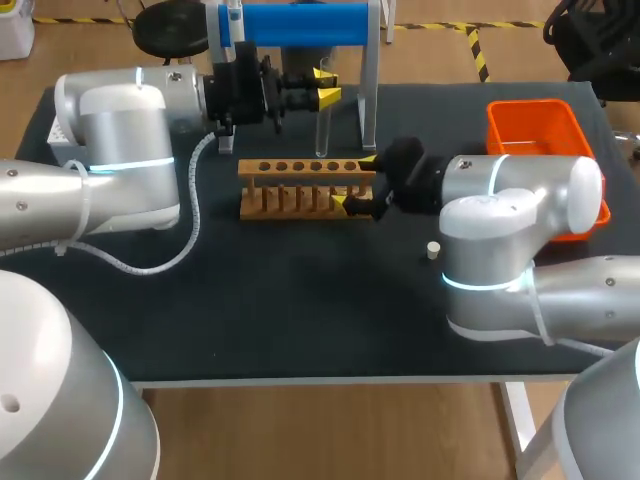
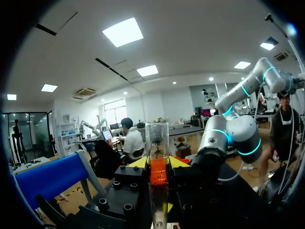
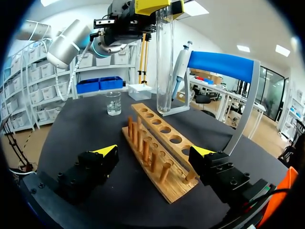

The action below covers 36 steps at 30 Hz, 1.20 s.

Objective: Invert the test tube, pick up the pipette, mount the tip to pipette, aspirate from beaker and dispense into the tube, eject the tip, return the pipette, and cap with the stopper.

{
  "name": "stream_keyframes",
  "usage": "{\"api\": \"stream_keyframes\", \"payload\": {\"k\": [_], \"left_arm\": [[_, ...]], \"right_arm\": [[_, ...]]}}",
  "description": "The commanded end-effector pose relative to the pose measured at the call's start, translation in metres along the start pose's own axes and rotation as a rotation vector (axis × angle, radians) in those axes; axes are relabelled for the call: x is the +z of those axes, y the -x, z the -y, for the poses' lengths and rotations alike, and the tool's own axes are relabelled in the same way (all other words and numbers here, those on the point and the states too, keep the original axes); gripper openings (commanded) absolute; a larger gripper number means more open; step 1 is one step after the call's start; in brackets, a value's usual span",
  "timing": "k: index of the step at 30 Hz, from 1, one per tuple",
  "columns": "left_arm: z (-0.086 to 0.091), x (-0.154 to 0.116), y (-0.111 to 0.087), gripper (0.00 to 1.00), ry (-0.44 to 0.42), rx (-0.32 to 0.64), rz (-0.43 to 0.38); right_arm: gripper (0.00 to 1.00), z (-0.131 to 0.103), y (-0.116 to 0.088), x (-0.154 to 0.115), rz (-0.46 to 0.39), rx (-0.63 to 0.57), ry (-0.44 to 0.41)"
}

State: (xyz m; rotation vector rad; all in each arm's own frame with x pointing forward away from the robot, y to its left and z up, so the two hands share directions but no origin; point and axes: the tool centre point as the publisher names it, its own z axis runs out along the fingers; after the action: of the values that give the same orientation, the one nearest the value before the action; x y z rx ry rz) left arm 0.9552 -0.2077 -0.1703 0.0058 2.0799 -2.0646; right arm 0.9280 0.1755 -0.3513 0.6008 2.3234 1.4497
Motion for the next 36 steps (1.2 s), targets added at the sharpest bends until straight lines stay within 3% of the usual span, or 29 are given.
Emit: {"api": "stream_keyframes", "payload": {"k": [1, 36], "left_arm": [[-0.0002, 0.0002, 0.0008, 0.00, 0.000, -0.001, -0.002], [-0.0049, 0.0018, 0.0046, 0.00, -0.004, -0.009, -0.004]], "right_arm": [[1.00, -0.0009, 0.0005, -0.0004, -0.005, 0.000, -0.008], [1.00, -0.0003, -0.0002, 0.0000, -0.008, 0.003, -0.014]]}}
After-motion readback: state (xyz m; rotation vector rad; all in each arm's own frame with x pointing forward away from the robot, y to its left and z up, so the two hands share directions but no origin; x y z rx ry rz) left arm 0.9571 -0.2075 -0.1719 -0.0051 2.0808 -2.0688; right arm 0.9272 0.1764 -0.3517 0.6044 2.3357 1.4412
